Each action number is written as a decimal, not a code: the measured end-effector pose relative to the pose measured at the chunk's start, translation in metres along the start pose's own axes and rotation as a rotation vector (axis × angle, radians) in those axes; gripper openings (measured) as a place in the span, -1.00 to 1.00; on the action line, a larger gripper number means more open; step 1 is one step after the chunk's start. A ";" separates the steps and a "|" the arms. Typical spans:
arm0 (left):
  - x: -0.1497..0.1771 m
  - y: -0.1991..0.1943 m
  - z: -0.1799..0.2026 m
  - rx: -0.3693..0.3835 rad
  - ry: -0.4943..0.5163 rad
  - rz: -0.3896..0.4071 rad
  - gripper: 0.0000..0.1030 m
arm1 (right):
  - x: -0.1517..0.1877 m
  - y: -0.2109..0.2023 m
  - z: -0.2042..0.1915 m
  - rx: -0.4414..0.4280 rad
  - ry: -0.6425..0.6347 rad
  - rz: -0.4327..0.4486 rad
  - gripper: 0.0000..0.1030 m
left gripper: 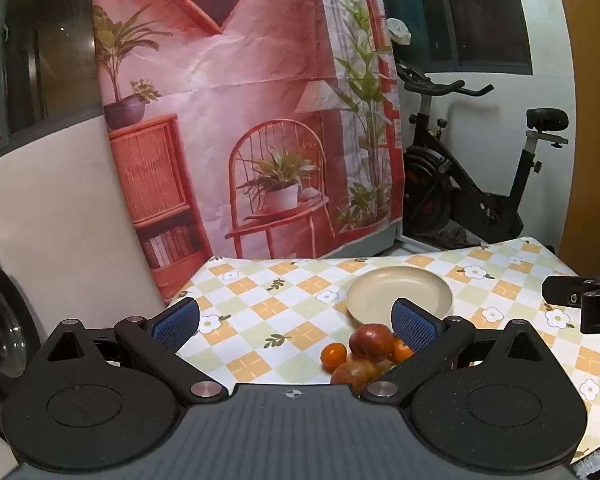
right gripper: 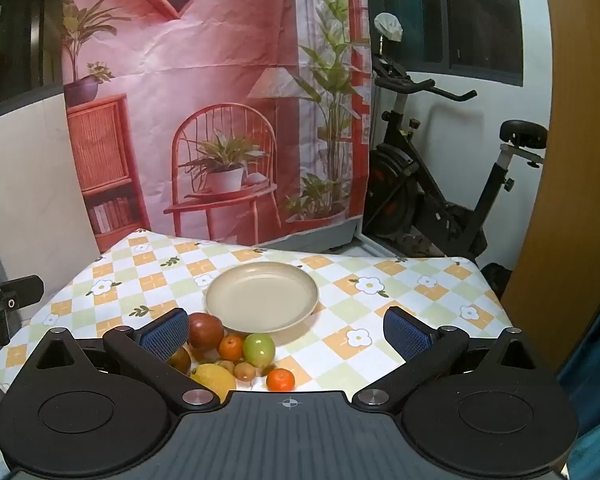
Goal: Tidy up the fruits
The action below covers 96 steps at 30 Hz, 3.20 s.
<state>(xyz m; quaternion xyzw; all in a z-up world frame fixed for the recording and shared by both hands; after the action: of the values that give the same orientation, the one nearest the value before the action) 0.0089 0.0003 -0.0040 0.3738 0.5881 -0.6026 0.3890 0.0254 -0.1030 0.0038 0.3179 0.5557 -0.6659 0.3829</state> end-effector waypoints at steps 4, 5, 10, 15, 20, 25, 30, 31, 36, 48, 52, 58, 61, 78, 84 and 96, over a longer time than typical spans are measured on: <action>0.000 0.000 0.000 -0.006 0.012 0.001 1.00 | 0.001 0.002 0.001 -0.003 0.004 0.002 1.00; 0.000 0.000 0.000 -0.006 0.010 -0.002 1.00 | 0.001 0.000 -0.001 0.010 -0.016 0.016 1.00; -0.001 0.000 -0.005 -0.002 0.000 -0.012 1.00 | -0.001 -0.005 0.001 0.015 -0.014 0.019 1.00; 0.000 0.002 -0.002 -0.003 -0.007 -0.028 1.00 | -0.001 -0.008 0.003 0.011 -0.005 0.020 1.00; -0.002 -0.001 -0.002 0.000 -0.010 -0.023 1.00 | 0.001 -0.003 0.002 0.015 0.001 0.015 1.00; -0.001 -0.001 0.000 0.006 -0.009 -0.025 1.00 | 0.000 -0.003 0.001 0.017 0.004 0.013 1.00; 0.000 0.000 -0.001 0.009 -0.008 -0.025 1.00 | -0.001 -0.004 0.002 0.018 0.007 0.013 1.00; 0.000 0.000 -0.001 0.009 -0.010 -0.025 1.00 | -0.001 -0.004 0.002 0.018 0.006 0.013 1.00; 0.000 0.000 -0.001 0.008 -0.007 -0.024 1.00 | -0.001 -0.004 0.003 0.018 0.006 0.014 1.00; 0.001 0.000 0.000 0.007 -0.009 -0.025 1.00 | 0.000 -0.005 0.003 0.017 0.006 0.017 1.00; 0.001 0.000 0.000 0.008 -0.010 -0.025 1.00 | 0.000 -0.004 0.003 0.016 0.006 0.017 1.00; 0.002 0.000 0.000 0.009 -0.009 -0.025 1.00 | 0.001 -0.004 0.003 0.017 0.007 0.018 1.00; 0.002 0.000 0.001 0.010 -0.010 -0.027 1.00 | 0.001 -0.004 0.004 0.016 0.007 0.018 1.00; 0.004 0.000 0.004 0.012 -0.014 -0.032 1.00 | 0.001 -0.004 0.004 0.015 0.009 0.018 1.00; 0.003 0.001 0.001 0.015 -0.017 -0.034 1.00 | 0.002 -0.004 0.004 0.015 0.013 0.016 1.00; -0.007 0.026 -0.027 0.034 -0.102 -0.100 1.00 | 0.006 0.006 0.020 -0.011 0.092 0.019 1.00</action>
<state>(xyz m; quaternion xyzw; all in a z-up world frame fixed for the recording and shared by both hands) 0.0350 0.0272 -0.0095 0.3192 0.5751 -0.6494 0.3817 0.0279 -0.1243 -0.0005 0.3516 0.5733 -0.6438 0.3650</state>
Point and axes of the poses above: each gripper's, at about its wrist camera, not at the fingertips, and y roughly the way its jaws point, z to its right, x to its underside, the point moved 1 cm from there along y, roughly the way its jaws point, and after that the axes turned 13 degrees about -y, right-handed, at the moved point
